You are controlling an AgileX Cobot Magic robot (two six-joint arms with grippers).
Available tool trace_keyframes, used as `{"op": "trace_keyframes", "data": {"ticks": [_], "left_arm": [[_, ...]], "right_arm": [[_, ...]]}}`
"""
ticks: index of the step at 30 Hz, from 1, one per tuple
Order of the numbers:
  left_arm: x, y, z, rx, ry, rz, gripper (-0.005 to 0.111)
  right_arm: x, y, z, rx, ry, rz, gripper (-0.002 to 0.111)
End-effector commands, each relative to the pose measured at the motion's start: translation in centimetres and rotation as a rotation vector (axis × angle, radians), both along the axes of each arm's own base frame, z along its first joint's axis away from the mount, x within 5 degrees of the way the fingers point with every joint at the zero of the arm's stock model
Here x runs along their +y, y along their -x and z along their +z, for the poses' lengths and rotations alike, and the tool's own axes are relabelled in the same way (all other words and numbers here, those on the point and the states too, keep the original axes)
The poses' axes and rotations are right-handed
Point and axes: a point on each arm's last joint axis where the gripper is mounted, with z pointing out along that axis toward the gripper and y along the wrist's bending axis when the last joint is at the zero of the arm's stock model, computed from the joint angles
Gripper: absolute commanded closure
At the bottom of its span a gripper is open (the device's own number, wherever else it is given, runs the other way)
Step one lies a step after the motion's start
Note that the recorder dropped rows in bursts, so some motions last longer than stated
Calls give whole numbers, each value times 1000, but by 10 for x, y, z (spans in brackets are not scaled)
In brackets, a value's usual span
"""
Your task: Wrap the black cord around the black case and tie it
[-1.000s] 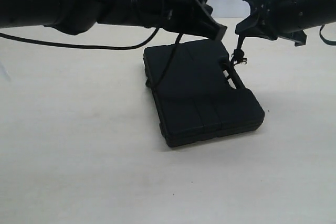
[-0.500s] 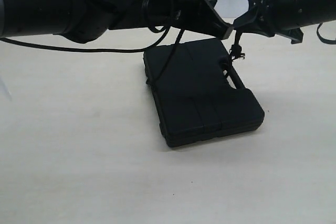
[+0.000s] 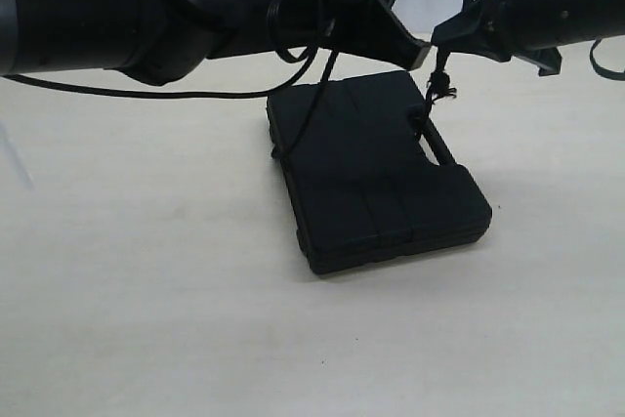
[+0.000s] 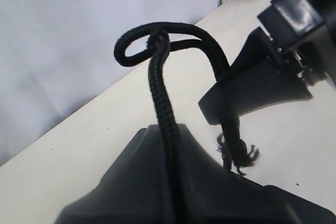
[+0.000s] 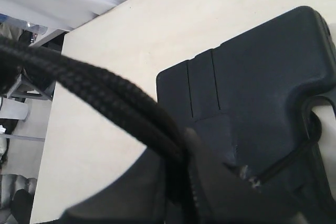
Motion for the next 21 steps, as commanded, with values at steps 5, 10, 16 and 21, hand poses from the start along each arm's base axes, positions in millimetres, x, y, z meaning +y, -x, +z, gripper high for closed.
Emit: {"op": "trace_keyframes", "data": {"ticks": [5,10,16,21], "left_arm": [[6,-3,4,-33,-8,27,107],[6,-3,5,-37,-8,31,107],[6,-3,4,-33,-8,27,107],[6,-3,4,-33,-8,27,107]], "right_arm": [[0,3,3,-16,-6,26,104],[3,5,6,-30,-39,59,104],[4,6,6,-32,-48,77,104],[6,7,8,-40,-63,99,104]]}}
